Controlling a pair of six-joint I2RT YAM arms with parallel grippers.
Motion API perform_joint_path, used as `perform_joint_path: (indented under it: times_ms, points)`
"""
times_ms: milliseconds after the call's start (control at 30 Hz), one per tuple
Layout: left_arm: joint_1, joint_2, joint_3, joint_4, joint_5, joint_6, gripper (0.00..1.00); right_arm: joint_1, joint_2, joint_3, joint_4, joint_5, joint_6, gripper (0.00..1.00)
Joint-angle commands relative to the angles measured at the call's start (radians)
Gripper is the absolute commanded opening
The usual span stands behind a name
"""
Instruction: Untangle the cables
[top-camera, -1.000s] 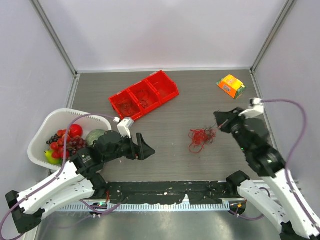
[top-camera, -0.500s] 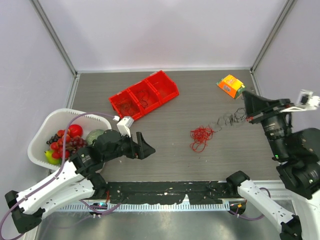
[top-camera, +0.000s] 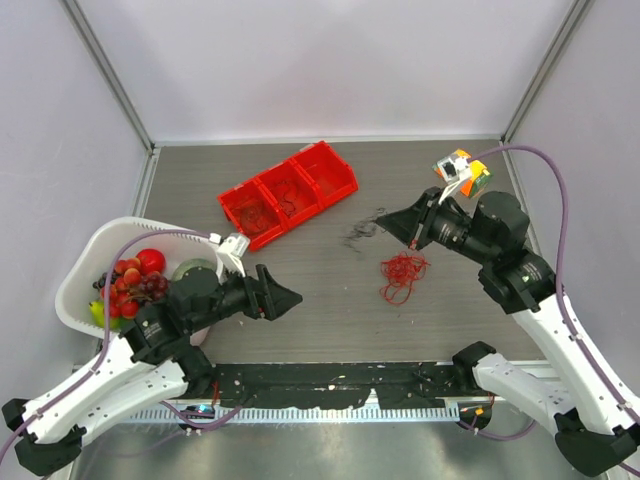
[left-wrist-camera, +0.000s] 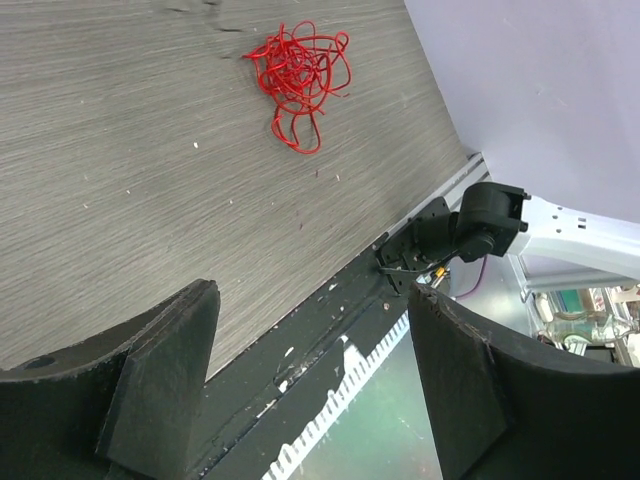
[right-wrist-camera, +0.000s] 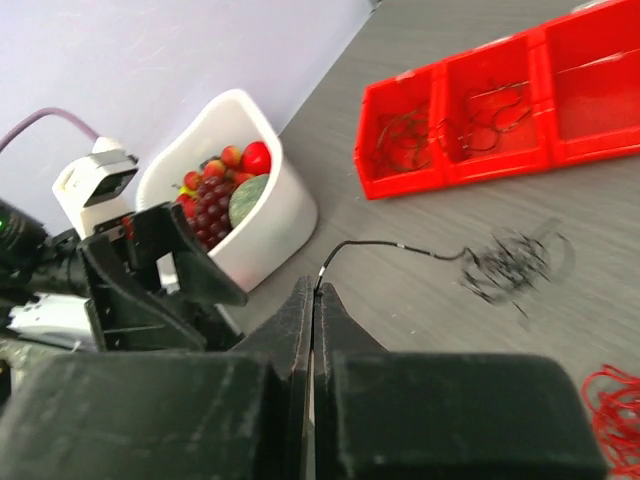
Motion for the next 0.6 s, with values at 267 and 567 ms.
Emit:
perform_joint_path:
  times_ms: [267, 567]
  points:
    - [0.003, -0.035, -0.022, 0.008, -0.078, -0.016, 0.77, 0.212, 0.172, -0.307, 0.207, -0.102, 0.199, 0.01]
    - [0.003, 0.087, -0.044, -0.023, -0.132, -0.068, 0.84, 0.261, 0.228, -0.241, -0.131, 0.297, 0.099, 0.11]
